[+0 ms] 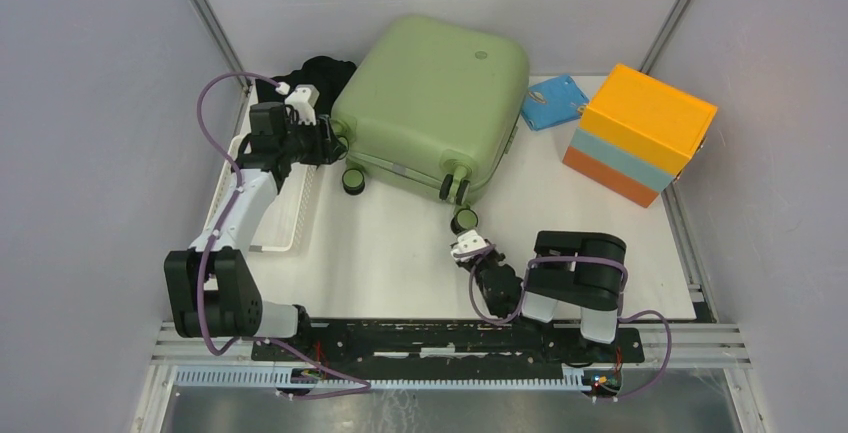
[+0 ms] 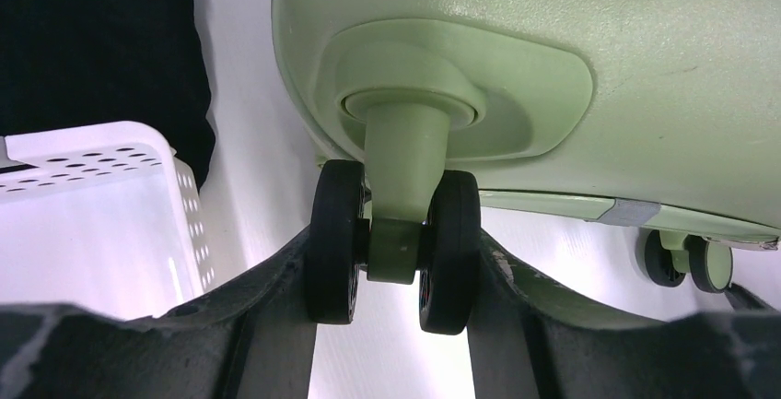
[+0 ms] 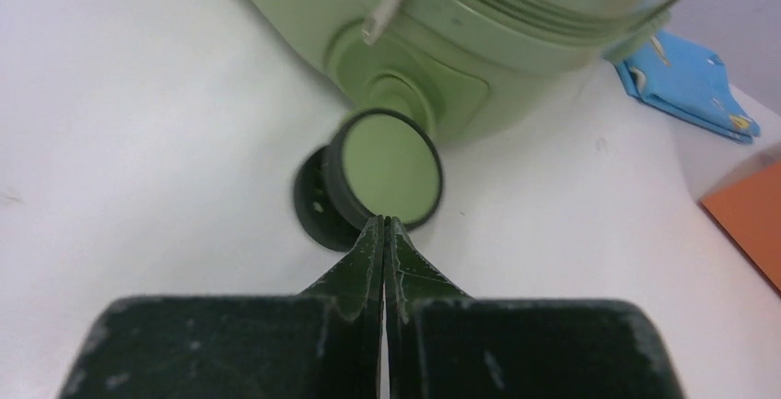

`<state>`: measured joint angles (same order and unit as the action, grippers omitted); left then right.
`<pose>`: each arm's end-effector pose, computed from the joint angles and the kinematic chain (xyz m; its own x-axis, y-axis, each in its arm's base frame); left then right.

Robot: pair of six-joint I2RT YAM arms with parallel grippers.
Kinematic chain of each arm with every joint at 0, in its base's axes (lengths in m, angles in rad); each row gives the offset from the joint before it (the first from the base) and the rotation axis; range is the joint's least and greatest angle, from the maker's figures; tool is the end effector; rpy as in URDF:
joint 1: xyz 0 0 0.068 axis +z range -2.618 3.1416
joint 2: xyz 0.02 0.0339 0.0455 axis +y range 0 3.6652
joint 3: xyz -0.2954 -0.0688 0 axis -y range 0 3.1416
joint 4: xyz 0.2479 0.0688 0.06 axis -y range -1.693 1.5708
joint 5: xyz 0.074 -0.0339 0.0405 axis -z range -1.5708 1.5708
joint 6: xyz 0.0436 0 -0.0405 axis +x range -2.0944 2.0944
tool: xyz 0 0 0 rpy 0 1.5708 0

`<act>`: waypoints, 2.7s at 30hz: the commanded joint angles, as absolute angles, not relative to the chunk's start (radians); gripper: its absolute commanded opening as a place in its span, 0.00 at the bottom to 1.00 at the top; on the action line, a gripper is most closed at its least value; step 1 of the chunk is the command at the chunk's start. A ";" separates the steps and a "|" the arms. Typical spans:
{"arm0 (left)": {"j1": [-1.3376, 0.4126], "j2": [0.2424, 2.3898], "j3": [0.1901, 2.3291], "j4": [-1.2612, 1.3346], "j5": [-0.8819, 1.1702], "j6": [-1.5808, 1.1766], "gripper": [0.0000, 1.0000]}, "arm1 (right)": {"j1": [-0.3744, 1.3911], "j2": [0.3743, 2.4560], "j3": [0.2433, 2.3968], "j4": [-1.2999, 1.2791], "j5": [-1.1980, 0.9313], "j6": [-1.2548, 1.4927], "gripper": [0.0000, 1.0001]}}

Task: Open, take out, and arrange the luggage
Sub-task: Unzip the luggage at the center of the board.

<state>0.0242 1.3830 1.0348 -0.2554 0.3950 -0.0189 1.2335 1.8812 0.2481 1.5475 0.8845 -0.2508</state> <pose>0.3127 -0.0092 0.3107 -0.5729 -0.0313 -0.8190 0.2836 0.9300 -0.2339 0.1165 0.2303 0.1349 0.0577 -0.3107 -0.9488 -0.3392 0.8877 -0.3113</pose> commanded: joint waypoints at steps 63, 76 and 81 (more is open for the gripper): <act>0.077 1.308 1.000 -0.183 0.523 -0.078 0.28 | 1.031 1.862 0.464 1.955 0.721 -0.092 0.44; 0.077 1.310 1.000 -0.183 0.526 -0.080 0.28 | 1.015 1.833 0.492 1.956 0.727 -0.150 0.27; 0.077 1.310 1.000 -0.183 0.526 -0.078 0.28 | 1.014 1.813 0.461 1.956 0.703 -0.130 0.11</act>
<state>0.0612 1.3621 0.9928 -0.2028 0.5083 -0.0521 1.0348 1.8793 0.4286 1.5116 0.7341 -0.1322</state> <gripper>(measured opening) 0.582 0.150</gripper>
